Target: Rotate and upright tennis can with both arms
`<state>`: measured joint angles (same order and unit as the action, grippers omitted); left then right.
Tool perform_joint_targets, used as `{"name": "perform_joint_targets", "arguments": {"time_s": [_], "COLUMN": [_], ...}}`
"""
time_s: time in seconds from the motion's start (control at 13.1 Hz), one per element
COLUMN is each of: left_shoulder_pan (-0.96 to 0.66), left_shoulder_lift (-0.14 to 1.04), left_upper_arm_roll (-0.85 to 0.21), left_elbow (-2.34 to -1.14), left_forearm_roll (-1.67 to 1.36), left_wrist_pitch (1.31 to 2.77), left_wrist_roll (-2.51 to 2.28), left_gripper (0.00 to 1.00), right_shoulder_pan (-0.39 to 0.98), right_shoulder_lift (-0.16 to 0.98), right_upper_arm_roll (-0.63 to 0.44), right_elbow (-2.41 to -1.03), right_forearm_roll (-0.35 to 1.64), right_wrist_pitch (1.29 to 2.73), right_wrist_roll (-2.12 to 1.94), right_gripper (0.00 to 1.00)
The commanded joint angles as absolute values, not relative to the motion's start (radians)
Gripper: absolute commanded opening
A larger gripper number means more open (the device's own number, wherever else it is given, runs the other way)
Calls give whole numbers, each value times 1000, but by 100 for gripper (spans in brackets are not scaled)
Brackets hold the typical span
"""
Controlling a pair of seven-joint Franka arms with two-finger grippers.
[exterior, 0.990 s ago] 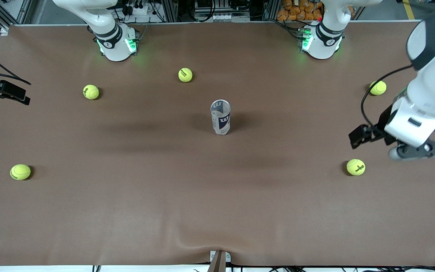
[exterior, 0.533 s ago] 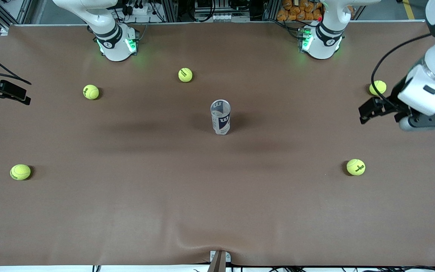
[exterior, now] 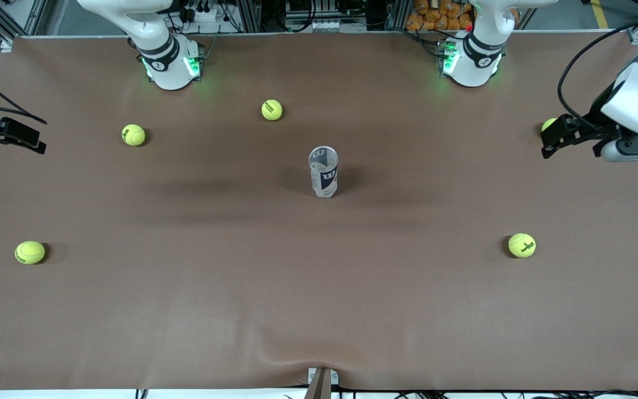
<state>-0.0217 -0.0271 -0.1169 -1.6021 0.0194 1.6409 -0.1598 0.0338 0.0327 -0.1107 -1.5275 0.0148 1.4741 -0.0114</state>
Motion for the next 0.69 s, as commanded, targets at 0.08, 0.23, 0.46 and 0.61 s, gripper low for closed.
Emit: {"name": "perform_joint_targets", "arguments": {"time_s": [0.08, 0.23, 0.46, 0.61], "left_shoulder_pan": [-20, -20, -18, -18], "left_shoulder_lift": [-52, -49, -52, -52], "left_upper_arm_roll": [-89, -86, -84, -51], "left_elbow": [-1631, -1628, -1626, -1623], "left_forearm_roll": [8, 12, 18, 11], "left_wrist_pitch": [1646, 1647, 1647, 1649], "left_wrist_roll": [-106, -101, -107, -100], "left_gripper": [100, 100, 100, 100], "right_shoulder_pan": [31, 29, 29, 28], "right_shoulder_lift": [31, 32, 34, 35], "right_upper_arm_roll": [-106, -106, -106, -106], "right_elbow": [-1519, -1519, -1519, -1520], "right_forearm_roll": [29, 29, 29, 29], "right_wrist_pitch": [1462, 1462, 1463, 1463], "right_wrist_roll": [-12, -14, -14, -20], "right_gripper": [100, 100, 100, 100]}}
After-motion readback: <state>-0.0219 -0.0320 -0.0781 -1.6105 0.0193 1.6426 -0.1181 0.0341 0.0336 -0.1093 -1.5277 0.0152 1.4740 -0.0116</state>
